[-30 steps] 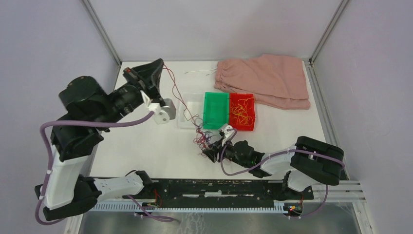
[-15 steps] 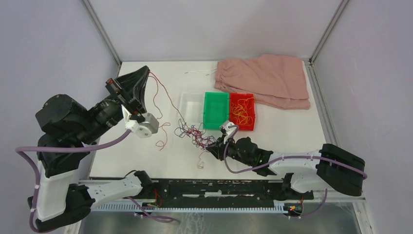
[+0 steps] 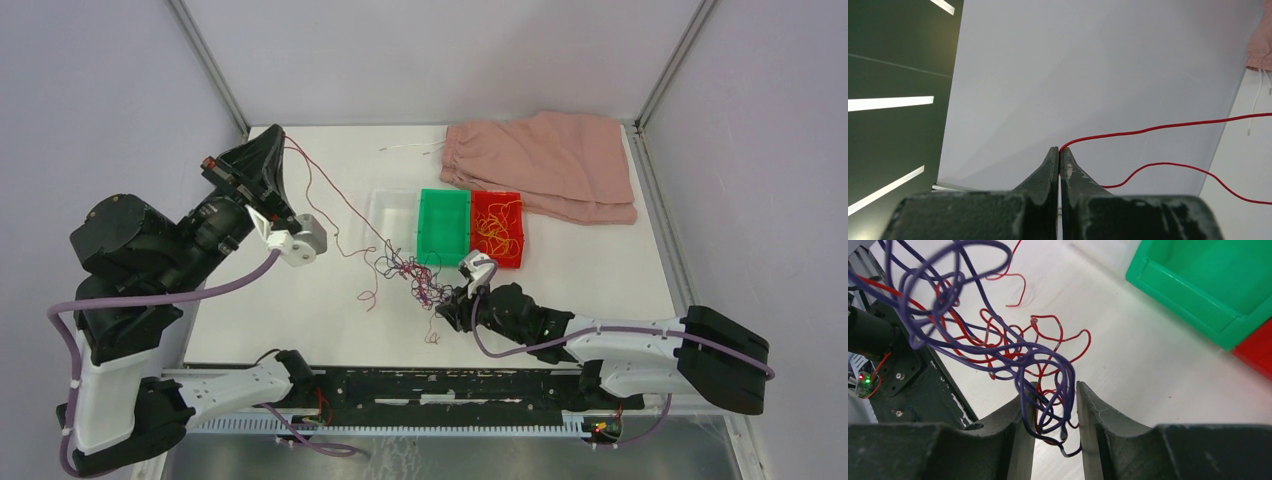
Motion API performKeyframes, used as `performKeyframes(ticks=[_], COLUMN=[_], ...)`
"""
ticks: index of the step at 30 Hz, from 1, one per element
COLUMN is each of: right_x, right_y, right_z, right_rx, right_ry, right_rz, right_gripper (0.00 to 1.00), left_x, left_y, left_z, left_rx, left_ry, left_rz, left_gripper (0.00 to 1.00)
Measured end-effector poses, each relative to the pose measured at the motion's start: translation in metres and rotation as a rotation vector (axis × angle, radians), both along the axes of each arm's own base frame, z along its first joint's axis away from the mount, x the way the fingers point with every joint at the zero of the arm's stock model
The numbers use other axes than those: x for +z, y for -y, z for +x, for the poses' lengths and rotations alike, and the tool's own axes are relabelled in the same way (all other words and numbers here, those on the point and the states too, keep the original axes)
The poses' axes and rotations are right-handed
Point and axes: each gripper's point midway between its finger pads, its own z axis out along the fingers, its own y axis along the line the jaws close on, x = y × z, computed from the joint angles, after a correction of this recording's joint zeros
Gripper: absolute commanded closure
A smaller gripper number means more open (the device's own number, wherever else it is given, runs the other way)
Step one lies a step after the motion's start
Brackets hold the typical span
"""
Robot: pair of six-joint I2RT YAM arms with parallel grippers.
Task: Untangle the cables
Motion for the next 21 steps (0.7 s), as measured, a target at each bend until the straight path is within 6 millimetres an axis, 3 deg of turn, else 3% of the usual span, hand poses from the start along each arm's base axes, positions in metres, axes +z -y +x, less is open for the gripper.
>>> performKeyframes(ticks=[7,13,17,21], right_x=[-0.011,-0.022,-0.024,-0.029], right_y=[0.008,0.008,0.01,0.011], right_z=[0.0,0.0,0.001,0.003], right_rx=[-0.018,-0.021,-0.031,-0.038], right_ry=[-0.01,-0.022,-0.021,-0.024], right_rz=[-0.031,-0.059,-0.067,-0.08], right_gripper=[0.62,0.63,0.59,0.62], left_x=[0.009,0.006,0.009,0.013], left_y=[-0.012,-0.022,-0.035,-0.048], left_z=[-0.002,-0.001,0.003,0.002], left_rx=[0.04,0.09,0.168,0.229], left_ry=[0.031,0.037,0.05,0.071], left_rz=[0.009,0.051,0.069,0.081], left_gripper=[0.97,0.97,0.97,0.97])
